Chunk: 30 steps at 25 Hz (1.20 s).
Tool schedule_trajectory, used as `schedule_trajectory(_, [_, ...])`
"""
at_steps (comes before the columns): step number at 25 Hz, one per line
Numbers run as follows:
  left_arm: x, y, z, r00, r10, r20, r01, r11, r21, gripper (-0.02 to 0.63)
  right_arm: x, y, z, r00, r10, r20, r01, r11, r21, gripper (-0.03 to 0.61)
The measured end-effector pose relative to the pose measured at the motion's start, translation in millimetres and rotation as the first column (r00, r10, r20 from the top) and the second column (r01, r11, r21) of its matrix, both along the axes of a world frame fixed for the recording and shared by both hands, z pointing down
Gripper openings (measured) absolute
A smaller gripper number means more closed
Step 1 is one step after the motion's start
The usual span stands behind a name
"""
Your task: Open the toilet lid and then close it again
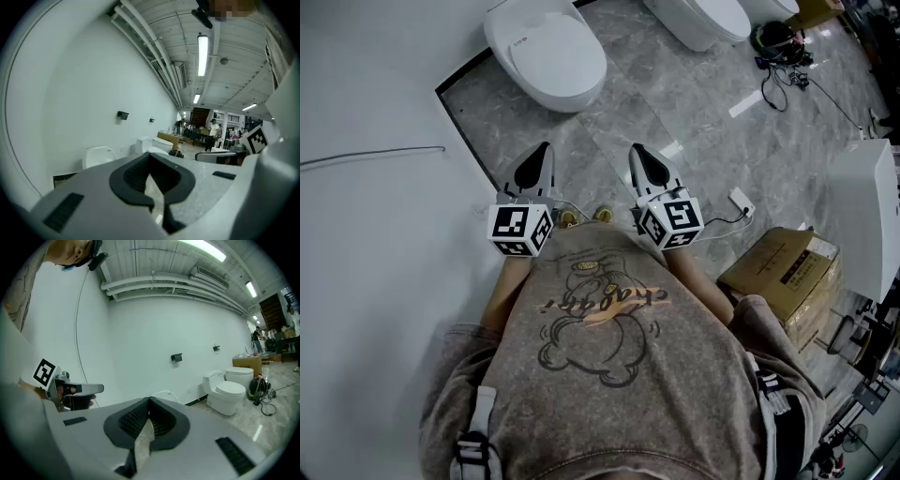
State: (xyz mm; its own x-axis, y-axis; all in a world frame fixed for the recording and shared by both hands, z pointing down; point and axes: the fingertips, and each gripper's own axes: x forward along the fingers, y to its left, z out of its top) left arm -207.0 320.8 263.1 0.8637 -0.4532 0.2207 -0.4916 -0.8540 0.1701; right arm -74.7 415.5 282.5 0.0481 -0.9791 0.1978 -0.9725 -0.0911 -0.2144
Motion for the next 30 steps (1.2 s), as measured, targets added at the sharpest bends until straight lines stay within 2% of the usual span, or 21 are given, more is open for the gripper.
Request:
schedule_trajectory(8, [18.0,0.2,12.2,1.0,-0.026,0.009,0.026,0.999,-0.022,0.008,22.0,1.1,7.1,0.999,-0.023,0.029,0.022,1.0,0.018,0.026])
schedule_trajectory(13, [25.7,-25.3,30.2,0.999,-0.045,0.02,0.046,0.998,-0.042,0.008,34.8,-19.7,33.4,0.999,-0.031,0.04,0.032,0.999,-0.032,0.026])
schedule_trajectory(16, [32.6,-57.5,51.5,0.998,-0.049,0.028,0.05,0.997,-0.052,0.008,36.0,-50.6,55.2,0.998,-0.046,0.043,0.048,0.998,-0.048,0.026])
schedule_trajectory(24, [78.8,-164.3,156.7,0.998,-0.031,0.061,0.036,0.997,-0.071,0.008,57.5,-172.9,150.8,0.993,-0.093,0.069,0.097,0.994,-0.054,0.026])
schedule_trajectory(30, [113.0,-228.7,282.5,0.995,-0.028,0.098,0.036,0.996,-0.082,0.008,75.6,-249.6,272.6,0.988,-0.138,0.067,0.143,0.986,-0.083,0.026])
